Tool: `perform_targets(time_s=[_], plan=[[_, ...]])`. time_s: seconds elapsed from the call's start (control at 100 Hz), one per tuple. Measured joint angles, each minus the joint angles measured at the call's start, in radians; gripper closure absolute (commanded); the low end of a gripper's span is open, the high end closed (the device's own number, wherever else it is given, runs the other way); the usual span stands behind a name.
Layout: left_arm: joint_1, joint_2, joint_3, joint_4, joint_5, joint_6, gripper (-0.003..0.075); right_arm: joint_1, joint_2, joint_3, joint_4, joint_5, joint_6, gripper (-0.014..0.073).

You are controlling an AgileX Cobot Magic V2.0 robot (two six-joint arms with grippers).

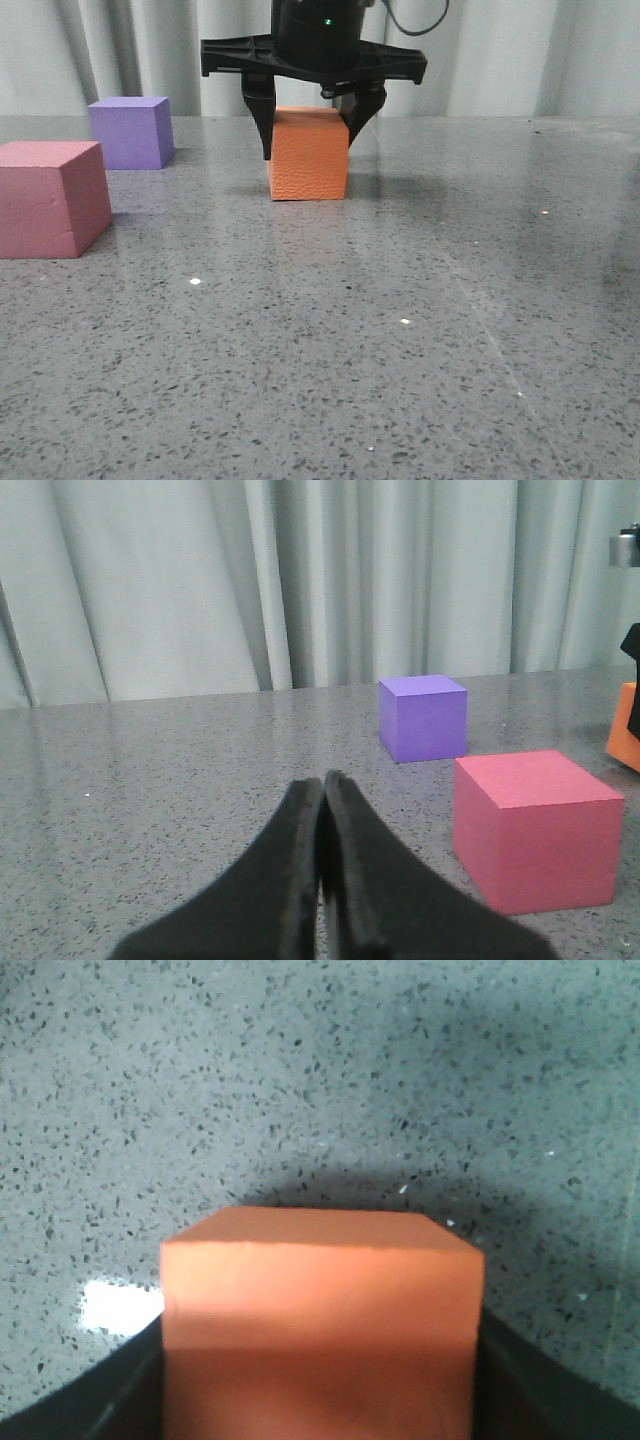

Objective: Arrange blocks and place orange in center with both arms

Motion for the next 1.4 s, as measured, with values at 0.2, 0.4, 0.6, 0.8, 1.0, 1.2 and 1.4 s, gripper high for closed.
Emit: perform_targets(time_s=[0.2, 0.4, 0.6, 0.8, 1.0, 1.2, 1.4], plan=[[0.000, 0.000, 0.000, 0.000, 0.000, 0.000, 0.0739, 0.000, 0.000, 0.000, 0.005, 0.000, 0.000, -0.0017], [0.000, 0.000, 0.000, 0.000, 0.000, 0.000, 0.0739, 0.000, 0.000, -0.007, 0.008, 0.002, 0.002, -0.0017], [0.000, 0.000, 0.000, 0.000, 0.000, 0.000, 0.0739, 0.000, 0.000, -0.083, -0.014, 0.057, 0.002, -0.0017], [0.000, 0.000, 0.000, 0.000, 0.000, 0.000, 0.0739, 0.000, 0.000, -0.232, -0.084, 0.147, -0.044, -0.0017], [0.000, 0.000, 0.000, 0.000, 0.000, 0.000, 0.0739, 0.000, -0.022, -0.332, -0.100, 0.180, -0.225, -0.0017], [0.000, 0.000, 0.000, 0.000, 0.000, 0.000, 0.0739, -0.032, -0.106, -0.334, -0.100, 0.186, -0.317, -0.0017], [0.000, 0.000, 0.000, 0.000, 0.000, 0.000, 0.0739, -0.109, -0.202, -0.245, -0.102, 0.199, -0.364, -0.0017]])
